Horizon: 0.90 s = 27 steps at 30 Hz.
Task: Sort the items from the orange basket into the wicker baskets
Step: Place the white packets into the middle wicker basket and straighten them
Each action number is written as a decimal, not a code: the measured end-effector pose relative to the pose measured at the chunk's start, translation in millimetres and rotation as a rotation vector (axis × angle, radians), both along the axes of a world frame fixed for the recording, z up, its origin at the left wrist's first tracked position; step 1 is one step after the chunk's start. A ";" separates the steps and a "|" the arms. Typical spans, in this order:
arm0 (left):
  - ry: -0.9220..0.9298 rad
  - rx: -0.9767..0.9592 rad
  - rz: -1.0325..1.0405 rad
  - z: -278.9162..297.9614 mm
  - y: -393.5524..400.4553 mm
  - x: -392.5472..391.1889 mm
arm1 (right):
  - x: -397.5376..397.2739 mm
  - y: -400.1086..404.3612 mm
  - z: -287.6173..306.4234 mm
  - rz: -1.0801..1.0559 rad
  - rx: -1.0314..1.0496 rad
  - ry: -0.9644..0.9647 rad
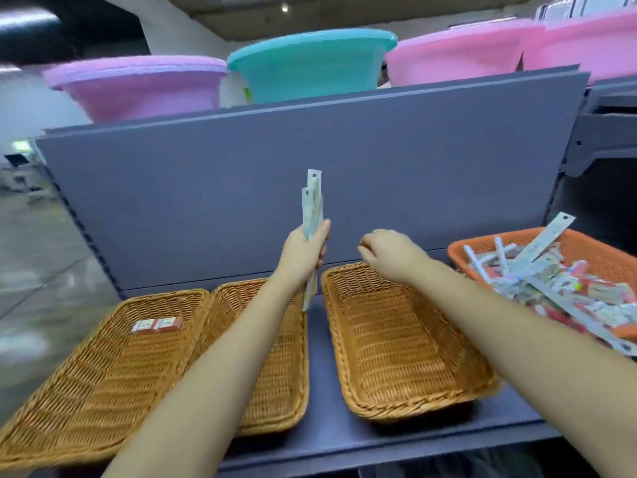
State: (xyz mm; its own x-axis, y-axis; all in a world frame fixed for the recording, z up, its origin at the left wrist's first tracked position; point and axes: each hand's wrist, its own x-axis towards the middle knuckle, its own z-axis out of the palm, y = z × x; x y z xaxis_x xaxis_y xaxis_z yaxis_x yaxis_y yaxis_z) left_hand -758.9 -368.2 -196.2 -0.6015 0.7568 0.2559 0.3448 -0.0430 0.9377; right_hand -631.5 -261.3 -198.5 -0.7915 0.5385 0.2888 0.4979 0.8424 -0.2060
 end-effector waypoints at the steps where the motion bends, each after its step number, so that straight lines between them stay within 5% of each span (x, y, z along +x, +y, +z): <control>1: -0.010 0.002 0.003 -3.2 -8.8 -8.7 | -9.9 -11.5 -4.2 0.010 -0.008 -0.006; 17: 0.040 -0.113 0.183 -35.0 -81.0 -99.1 | -117.9 -84.8 -36.9 0.279 -0.045 -0.076; 27: -0.031 -0.091 0.217 -46.8 -101.2 -139.1 | -152.7 -108.1 -45.1 0.270 -0.079 -0.097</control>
